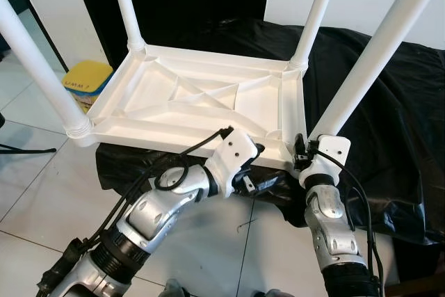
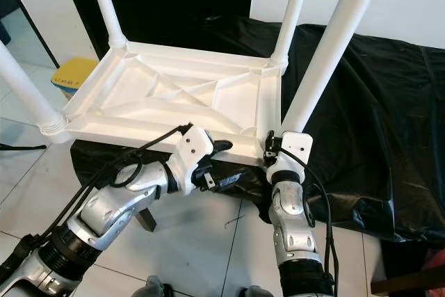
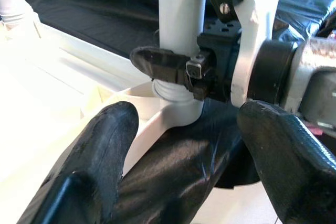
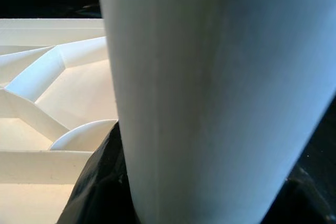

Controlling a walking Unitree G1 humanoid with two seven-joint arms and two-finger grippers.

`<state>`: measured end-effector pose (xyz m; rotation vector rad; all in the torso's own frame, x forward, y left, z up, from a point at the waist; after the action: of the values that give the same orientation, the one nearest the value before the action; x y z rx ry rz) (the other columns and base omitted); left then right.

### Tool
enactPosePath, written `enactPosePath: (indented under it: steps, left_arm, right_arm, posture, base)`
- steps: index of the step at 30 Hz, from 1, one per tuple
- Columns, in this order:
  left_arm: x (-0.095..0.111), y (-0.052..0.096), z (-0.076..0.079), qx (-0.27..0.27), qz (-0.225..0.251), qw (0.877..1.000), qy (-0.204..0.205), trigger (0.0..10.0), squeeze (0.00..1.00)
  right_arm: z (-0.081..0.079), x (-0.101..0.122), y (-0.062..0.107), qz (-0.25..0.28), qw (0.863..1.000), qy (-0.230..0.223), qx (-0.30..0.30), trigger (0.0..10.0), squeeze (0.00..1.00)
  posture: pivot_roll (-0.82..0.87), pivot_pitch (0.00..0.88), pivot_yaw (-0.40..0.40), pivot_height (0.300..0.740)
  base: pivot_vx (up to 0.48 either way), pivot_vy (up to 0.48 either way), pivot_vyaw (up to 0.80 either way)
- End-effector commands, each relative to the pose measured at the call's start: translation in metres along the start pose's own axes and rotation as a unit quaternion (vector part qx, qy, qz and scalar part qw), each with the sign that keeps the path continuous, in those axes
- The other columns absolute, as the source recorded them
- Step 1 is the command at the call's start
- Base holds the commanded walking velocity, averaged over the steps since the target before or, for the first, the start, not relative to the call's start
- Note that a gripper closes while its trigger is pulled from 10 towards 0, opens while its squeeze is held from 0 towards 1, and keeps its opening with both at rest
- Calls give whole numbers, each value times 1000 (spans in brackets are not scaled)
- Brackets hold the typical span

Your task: Building children table

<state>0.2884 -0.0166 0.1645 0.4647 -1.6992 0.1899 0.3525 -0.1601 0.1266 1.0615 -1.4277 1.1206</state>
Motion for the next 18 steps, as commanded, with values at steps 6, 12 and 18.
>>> enactPosePath:
  steps: [6,12,18]
  left_arm:
    - [-1,-2,14,-54,2,999,-6,10000,0]
    - [-2,-2,15,-54,0,999,-7,10000,0]
    - [-1,-1,12,-49,2,999,-9,10000,0]
  right_arm:
    - [18,-14,5,-32,999,23,-20,10000,0]
    - [19,-9,3,-23,999,25,-9,10000,1000]
    - [17,-3,2,-10,997,31,77,10000,1000]
  posture:
    - [-5,78,-45,740]
    - [-5,82,-46,740]
    - [-3,88,-46,740]
  base:
    - [0,0,0]
    - [0,0,0]
    - [0,0,0]
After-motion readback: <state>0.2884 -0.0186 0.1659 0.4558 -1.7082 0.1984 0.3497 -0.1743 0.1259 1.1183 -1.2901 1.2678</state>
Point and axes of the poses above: a point about 5 cm out from each wrist's last joint towards the gripper, its own y axis pointing back from the gripper into the wrist, its own x axis along the axis of the wrist's last joint, z = x × y, the point moved 6 cm from there along -y, pointing out of the wrist towards the gripper, and after that the axes turned 1 degree about y, right-handed, at the moved point
